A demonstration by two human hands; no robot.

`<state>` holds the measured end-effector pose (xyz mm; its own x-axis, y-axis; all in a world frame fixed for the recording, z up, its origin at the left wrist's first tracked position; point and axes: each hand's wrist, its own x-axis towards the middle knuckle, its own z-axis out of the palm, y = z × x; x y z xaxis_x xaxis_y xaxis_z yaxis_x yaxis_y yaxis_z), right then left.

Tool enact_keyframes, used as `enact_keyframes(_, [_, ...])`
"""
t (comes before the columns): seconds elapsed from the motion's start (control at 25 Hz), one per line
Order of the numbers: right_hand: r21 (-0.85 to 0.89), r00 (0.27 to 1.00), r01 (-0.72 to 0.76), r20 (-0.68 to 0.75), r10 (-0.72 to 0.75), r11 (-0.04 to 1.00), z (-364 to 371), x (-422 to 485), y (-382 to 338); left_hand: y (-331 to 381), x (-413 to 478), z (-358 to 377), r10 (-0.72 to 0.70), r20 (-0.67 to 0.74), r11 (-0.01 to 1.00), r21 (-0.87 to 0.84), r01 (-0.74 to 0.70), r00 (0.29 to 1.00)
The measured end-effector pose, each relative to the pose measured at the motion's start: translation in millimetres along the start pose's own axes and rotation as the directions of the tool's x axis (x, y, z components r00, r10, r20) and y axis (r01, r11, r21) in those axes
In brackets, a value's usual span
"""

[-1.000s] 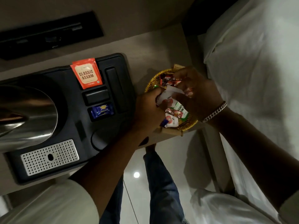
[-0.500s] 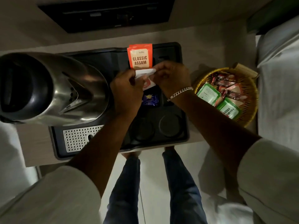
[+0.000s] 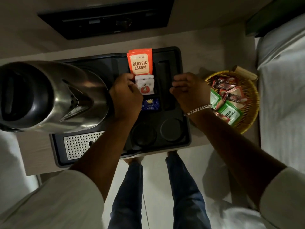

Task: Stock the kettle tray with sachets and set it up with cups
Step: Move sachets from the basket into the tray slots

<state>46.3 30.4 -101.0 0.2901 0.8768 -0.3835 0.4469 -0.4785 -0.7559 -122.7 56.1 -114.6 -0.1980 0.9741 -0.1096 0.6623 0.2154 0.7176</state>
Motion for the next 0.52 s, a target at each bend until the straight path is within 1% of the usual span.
enact_keyframes(0.08, [0.054, 0.998, -0.030, -0.050, 0.032, 0.998, -25, -12, 14, 5, -4, 2, -0.024, -0.005, 1.000, 0.003, 0.024, 1.000])
enact_keyframes(0.16, [0.036, 0.993, -0.028, -0.116, 0.032, 0.999, -52, -25, 30, 16, -13, 9, -0.055, 0.021, 0.998, -0.029, 0.055, 0.998])
enact_keyframes(0.2, [0.023, 0.988, -0.031, -0.151, 0.034, 0.999, -64, -31, 38, 23, -19, 14, -0.048, 0.044, 0.998, -0.036, 0.050, 0.998])
enact_keyframes(0.28, [-0.020, 0.968, -0.071, -0.244, 0.064, 0.997, -88, -41, 57, 47, -40, 29, 0.034, 0.114, 0.997, -0.074, -0.025, 0.993])
enact_keyframes(0.36, [-0.128, 0.929, -0.189, -0.344, 0.135, 0.974, -113, -49, 76, 75, -62, 53, 0.130, 0.221, 0.985, -0.137, -0.101, 0.967])
enact_keyframes(0.4, [-0.187, 0.915, -0.260, -0.362, 0.180, 0.947, -122, -50, 84, 86, -71, 64, 0.154, 0.287, 0.983, -0.140, -0.118, 0.945])
enact_keyframes(0.44, [-0.241, 0.909, -0.314, -0.357, 0.217, 0.918, -129, -51, 91, 96, -80, 77, 0.160, 0.370, 0.985, -0.125, -0.122, 0.915])
enact_keyframes(0.48, [-0.286, 0.914, -0.338, -0.329, 0.239, 0.897, -135, -52, 97, 103, -87, 88, 0.149, 0.456, 0.988, -0.096, -0.118, 0.877])
enact_keyframes(0.52, [-0.318, 0.927, -0.331, -0.286, 0.243, 0.888, -138, -53, 102, 108, -93, 98, 0.132, 0.525, 0.991, -0.059, -0.119, 0.840])
